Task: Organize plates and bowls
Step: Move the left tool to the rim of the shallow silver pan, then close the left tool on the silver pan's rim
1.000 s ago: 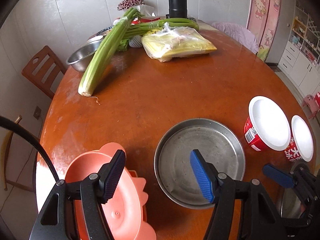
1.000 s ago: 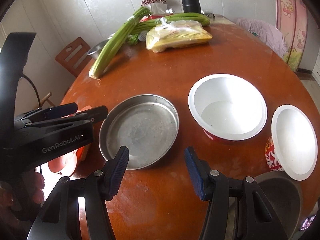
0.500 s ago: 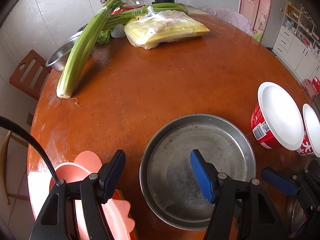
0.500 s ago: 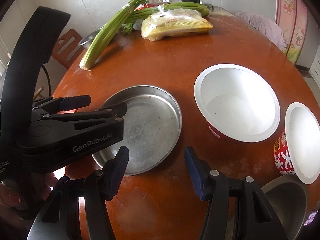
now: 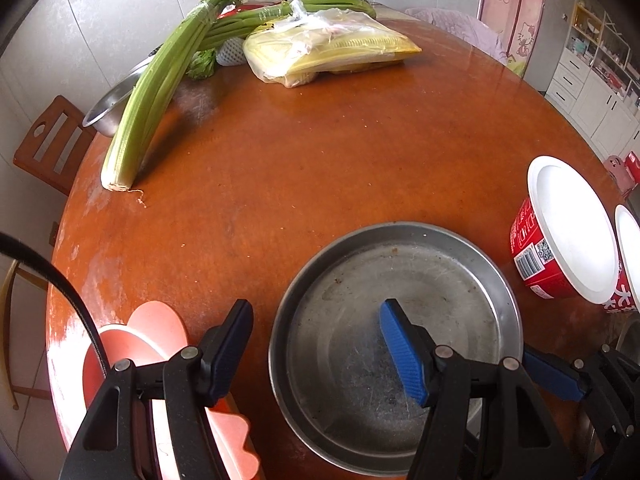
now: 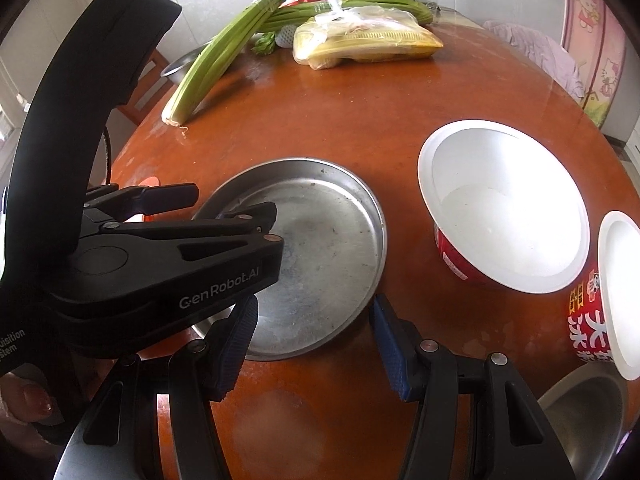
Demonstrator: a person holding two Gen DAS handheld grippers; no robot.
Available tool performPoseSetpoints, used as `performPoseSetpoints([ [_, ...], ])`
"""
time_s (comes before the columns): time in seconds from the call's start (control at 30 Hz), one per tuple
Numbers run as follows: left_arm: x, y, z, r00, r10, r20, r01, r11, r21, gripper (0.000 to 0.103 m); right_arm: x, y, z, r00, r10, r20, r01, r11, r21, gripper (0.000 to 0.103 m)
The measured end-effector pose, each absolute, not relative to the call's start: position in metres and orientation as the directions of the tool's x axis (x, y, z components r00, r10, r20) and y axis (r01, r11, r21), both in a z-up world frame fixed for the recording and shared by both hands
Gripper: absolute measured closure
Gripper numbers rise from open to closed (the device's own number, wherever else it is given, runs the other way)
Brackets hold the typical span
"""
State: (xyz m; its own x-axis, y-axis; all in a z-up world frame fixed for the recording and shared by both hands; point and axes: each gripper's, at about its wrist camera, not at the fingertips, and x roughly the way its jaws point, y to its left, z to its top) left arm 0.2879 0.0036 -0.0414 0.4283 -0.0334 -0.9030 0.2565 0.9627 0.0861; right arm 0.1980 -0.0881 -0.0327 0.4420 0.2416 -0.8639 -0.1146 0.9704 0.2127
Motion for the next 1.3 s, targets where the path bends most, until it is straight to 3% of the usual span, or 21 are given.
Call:
performPoseSetpoints([
  [0.1, 0.288, 0.001, -0.046, 0.415, -0.034, -0.909, 0.270, 0.959, 0.087, 0.046, 0.199, -0.089, -0.035, 0.443, 0.237, -0.864, -0.112, 0.971, 0.209, 0.043],
  [0.33, 0.287, 0.000, -0.046, 0.421, -0.030, -0.907, 0.273, 0.957, 0.095, 0.049, 0.198, -0.089, -0.037, 0.443, 0.234, -0.866, -0.111, 0.972, 0.206, 0.044],
  [1.3, 0.249, 0.018, -0.002, 0.499, -0.052, -0.865, 0.226, 0.972, 0.072, 0.050, 0.174, -0.087, -0.004, 0.512, 0.292, -0.808, -0.159, 0.957, 0.244, 0.044],
])
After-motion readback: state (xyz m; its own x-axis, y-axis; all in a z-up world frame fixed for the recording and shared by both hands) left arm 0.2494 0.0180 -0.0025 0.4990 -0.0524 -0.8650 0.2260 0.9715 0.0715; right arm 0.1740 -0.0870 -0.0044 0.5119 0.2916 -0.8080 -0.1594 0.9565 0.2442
